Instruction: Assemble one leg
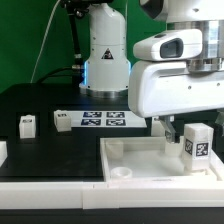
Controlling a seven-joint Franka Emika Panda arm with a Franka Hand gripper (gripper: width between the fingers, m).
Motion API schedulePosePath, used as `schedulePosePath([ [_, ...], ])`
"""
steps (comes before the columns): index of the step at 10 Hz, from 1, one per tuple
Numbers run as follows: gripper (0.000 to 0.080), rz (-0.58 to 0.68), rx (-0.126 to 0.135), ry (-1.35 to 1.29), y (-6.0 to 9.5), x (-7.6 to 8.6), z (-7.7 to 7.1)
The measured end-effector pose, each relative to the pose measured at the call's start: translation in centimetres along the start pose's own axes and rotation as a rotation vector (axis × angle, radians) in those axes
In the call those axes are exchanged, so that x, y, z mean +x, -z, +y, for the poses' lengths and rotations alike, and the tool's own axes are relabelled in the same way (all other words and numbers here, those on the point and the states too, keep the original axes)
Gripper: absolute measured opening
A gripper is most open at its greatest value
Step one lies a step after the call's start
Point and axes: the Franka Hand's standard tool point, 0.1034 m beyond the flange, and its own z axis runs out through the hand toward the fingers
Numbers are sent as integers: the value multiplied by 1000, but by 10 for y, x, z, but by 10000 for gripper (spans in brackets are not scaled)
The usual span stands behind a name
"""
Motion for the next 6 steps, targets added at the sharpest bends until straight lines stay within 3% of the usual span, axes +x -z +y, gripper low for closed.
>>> schedulePosePath([
  [1,558,0,0,0,0,0,0],
  [2,381,0,0,0,0,0,0],
  [3,381,0,1,-17,0,0,0],
  [4,290,0,1,-29,0,0,0],
  [6,290,-3,7,-125,0,-1,-1],
])
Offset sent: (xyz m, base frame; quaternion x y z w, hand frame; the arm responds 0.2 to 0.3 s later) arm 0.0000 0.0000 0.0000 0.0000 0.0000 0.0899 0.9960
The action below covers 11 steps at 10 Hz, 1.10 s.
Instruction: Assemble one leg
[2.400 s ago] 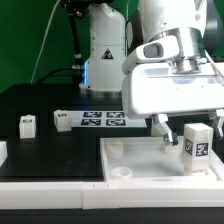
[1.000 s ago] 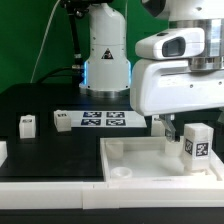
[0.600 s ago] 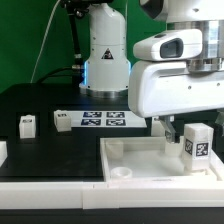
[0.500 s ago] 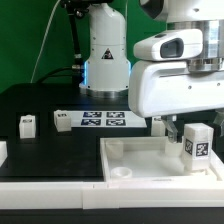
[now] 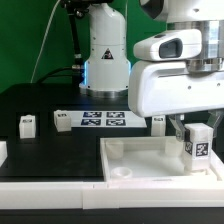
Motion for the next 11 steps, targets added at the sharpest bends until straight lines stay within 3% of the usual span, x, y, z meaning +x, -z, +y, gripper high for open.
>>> schedulePosePath([
  [3,290,-8,10,-461,-1,-1,-6],
  [5,291,-18,35,-742,-1,-1,-5],
  [7,291,-36,17,-1044,-2,-3,-11],
  [9,291,-37,19,-1125,-2,-2,-12],
  [10,396,-37,20,-1098,-2,-2,-13],
  [11,396,-37,20,-1057,-2,-2,-14],
])
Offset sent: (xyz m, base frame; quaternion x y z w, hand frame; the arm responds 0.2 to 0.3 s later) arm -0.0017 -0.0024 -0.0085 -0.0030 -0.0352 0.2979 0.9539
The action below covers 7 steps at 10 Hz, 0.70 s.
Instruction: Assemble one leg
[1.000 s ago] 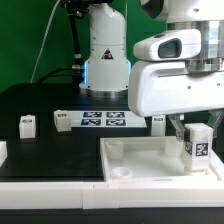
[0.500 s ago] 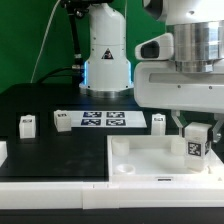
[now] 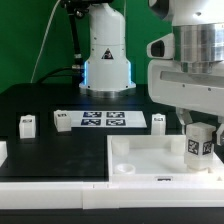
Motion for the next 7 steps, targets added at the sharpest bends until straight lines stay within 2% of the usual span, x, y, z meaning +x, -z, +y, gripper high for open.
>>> schedulePosePath([
  [1,577,0,-1,54,0,-2,-2],
  [2,635,2,1,154,2,-1,-3],
  [6,648,37,-25,797,2,3,-4],
  [7,648,46,-23,903,2,4,-6],
])
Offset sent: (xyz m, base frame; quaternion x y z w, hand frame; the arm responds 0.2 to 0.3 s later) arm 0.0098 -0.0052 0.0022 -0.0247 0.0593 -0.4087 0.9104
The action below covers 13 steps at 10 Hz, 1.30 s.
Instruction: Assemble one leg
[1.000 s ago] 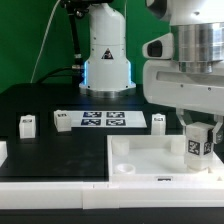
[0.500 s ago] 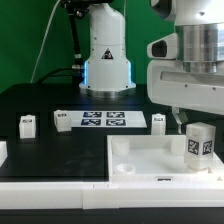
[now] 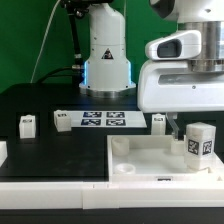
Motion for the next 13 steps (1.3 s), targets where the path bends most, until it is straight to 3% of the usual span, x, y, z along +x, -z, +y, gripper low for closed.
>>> schedulePosePath([
  [2,648,-7,-15,266,0,-1,0],
  [3,648,-20,-36,372,0,-2,-2],
  [6,639,-20,-34,465,0,-2,0],
  [8,309,-20,-35,464,0,-2,0],
  [11,292,-18,-35,331,0,-1,4],
  [13,292,-35,-22,-36,-2,-4,6],
])
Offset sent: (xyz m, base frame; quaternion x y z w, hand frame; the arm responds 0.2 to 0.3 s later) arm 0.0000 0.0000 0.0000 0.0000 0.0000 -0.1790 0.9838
